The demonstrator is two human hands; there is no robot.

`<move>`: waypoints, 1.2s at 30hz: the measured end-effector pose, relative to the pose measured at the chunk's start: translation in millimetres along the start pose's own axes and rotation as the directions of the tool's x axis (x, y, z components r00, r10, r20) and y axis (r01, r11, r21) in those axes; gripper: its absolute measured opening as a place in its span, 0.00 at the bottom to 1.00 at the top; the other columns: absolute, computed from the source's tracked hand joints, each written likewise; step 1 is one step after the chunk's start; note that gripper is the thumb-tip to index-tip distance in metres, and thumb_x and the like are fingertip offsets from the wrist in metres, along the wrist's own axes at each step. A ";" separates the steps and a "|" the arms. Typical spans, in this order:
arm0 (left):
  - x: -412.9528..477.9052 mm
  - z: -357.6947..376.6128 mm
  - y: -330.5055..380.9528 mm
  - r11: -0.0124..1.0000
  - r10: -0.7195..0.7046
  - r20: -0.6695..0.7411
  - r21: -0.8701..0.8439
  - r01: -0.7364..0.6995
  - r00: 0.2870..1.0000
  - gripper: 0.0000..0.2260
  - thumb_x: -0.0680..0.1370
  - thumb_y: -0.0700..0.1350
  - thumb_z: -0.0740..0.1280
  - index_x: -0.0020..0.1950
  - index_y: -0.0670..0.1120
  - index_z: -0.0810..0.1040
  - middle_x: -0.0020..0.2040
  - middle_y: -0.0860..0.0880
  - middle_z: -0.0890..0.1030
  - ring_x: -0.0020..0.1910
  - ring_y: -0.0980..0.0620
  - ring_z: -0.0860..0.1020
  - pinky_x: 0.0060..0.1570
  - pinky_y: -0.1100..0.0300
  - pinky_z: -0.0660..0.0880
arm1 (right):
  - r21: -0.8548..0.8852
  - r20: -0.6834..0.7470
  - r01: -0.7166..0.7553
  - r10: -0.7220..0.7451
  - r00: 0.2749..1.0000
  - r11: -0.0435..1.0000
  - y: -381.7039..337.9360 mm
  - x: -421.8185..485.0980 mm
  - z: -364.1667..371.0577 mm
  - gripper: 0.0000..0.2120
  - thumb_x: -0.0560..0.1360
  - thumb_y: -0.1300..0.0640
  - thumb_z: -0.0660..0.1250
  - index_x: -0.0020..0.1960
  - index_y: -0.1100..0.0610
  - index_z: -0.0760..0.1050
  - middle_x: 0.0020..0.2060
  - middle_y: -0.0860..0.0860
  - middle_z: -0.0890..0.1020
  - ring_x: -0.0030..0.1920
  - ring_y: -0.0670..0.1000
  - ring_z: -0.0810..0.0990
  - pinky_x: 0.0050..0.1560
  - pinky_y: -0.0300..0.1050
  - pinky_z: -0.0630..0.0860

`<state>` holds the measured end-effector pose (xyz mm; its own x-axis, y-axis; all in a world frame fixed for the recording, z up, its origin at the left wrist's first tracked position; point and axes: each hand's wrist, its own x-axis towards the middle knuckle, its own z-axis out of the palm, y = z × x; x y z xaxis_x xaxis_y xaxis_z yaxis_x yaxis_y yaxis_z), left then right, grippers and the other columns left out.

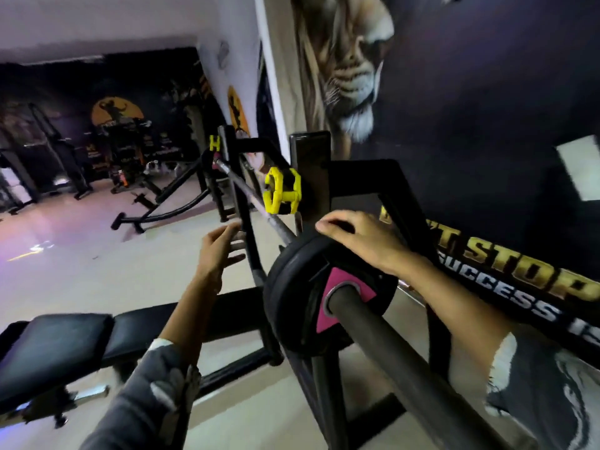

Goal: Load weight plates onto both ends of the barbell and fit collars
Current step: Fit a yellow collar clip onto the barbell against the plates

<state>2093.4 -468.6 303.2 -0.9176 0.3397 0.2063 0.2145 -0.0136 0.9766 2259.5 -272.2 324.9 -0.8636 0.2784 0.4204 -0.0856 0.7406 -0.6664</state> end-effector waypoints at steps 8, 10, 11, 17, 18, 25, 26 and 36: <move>58.9 36.0 3.8 0.999 0.041 0.332 -0.004 -0.043 0.942 0.24 0.70 0.52 0.73 0.61 0.48 0.69 0.58 0.48 0.76 0.54 0.49 0.77 0.41 0.54 0.77 | -0.339 -0.076 -0.209 0.195 0.978 0.917 -42.6 -2.9 19.8 0.22 0.70 0.34 0.62 0.57 0.47 0.75 0.60 0.51 0.76 0.63 0.53 0.72 0.63 0.55 0.67; 69.7 49.0 2.7 0.996 0.089 0.355 -0.059 -0.073 0.930 0.28 0.67 0.51 0.76 0.62 0.47 0.69 0.58 0.46 0.78 0.54 0.47 0.78 0.44 0.52 0.78 | -0.352 -0.111 -0.240 0.215 0.970 0.905 -46.7 -4.1 22.9 0.23 0.69 0.34 0.63 0.57 0.47 0.75 0.60 0.50 0.76 0.63 0.53 0.72 0.62 0.54 0.67; 75.5 54.0 1.9 0.993 0.088 0.350 -0.105 -0.054 0.933 0.32 0.64 0.51 0.78 0.63 0.46 0.69 0.59 0.44 0.78 0.54 0.45 0.79 0.46 0.49 0.79 | -0.347 -0.121 -0.255 0.226 0.966 0.903 -48.1 -4.6 23.6 0.23 0.69 0.33 0.63 0.56 0.46 0.75 0.59 0.50 0.77 0.62 0.53 0.72 0.61 0.54 0.68; 83.3 60.1 2.2 0.954 0.084 0.225 -0.300 -0.013 0.971 0.39 0.59 0.46 0.80 0.65 0.41 0.66 0.61 0.38 0.76 0.51 0.43 0.81 0.34 0.58 0.79 | -0.267 -0.119 -0.316 0.295 0.948 0.910 -50.7 -7.4 22.5 0.20 0.68 0.33 0.64 0.53 0.45 0.75 0.56 0.47 0.76 0.61 0.50 0.71 0.64 0.56 0.65; 84.7 56.0 4.1 0.948 0.087 0.183 -0.318 -0.025 0.979 0.38 0.60 0.45 0.80 0.65 0.43 0.65 0.61 0.39 0.76 0.52 0.42 0.80 0.35 0.57 0.80 | -0.267 -0.125 -0.320 0.296 0.947 0.909 -50.8 -6.9 22.8 0.20 0.68 0.33 0.64 0.53 0.45 0.75 0.56 0.47 0.76 0.61 0.50 0.71 0.64 0.56 0.65; 73.0 12.9 19.8 0.943 0.201 0.161 -0.299 -0.146 0.966 0.32 0.65 0.38 0.77 0.64 0.48 0.65 0.60 0.43 0.75 0.56 0.39 0.78 0.41 0.52 0.81 | -0.265 -0.070 -0.313 0.305 0.950 0.912 -46.3 -4.6 20.8 0.21 0.69 0.33 0.63 0.55 0.45 0.75 0.58 0.46 0.75 0.61 0.48 0.70 0.65 0.54 0.64; 65.6 7.1 21.4 0.945 0.245 0.163 -0.259 -0.198 0.956 0.33 0.64 0.37 0.77 0.63 0.49 0.65 0.58 0.47 0.76 0.57 0.40 0.77 0.44 0.50 0.80 | -0.229 -0.044 -0.319 0.317 0.947 0.920 -46.6 -3.7 18.8 0.21 0.70 0.34 0.61 0.55 0.46 0.76 0.58 0.45 0.76 0.61 0.46 0.70 0.64 0.51 0.64; -41.9 33.4 72.9 0.738 0.571 0.251 0.261 -0.623 0.782 0.41 0.58 0.44 0.78 0.67 0.48 0.63 0.59 0.53 0.75 0.57 0.56 0.75 0.56 0.60 0.73 | 0.451 0.041 -0.211 0.216 0.976 0.867 -73.9 11.8 -24.7 0.13 0.72 0.47 0.67 0.46 0.57 0.80 0.35 0.47 0.82 0.32 0.41 0.81 0.40 0.39 0.80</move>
<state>2158.7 -452.4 363.7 -0.5108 0.4941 0.7036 0.8169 0.0241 0.5762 2268.0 -308.5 394.3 -0.8815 0.4061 0.2409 -0.1163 0.3077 -0.9443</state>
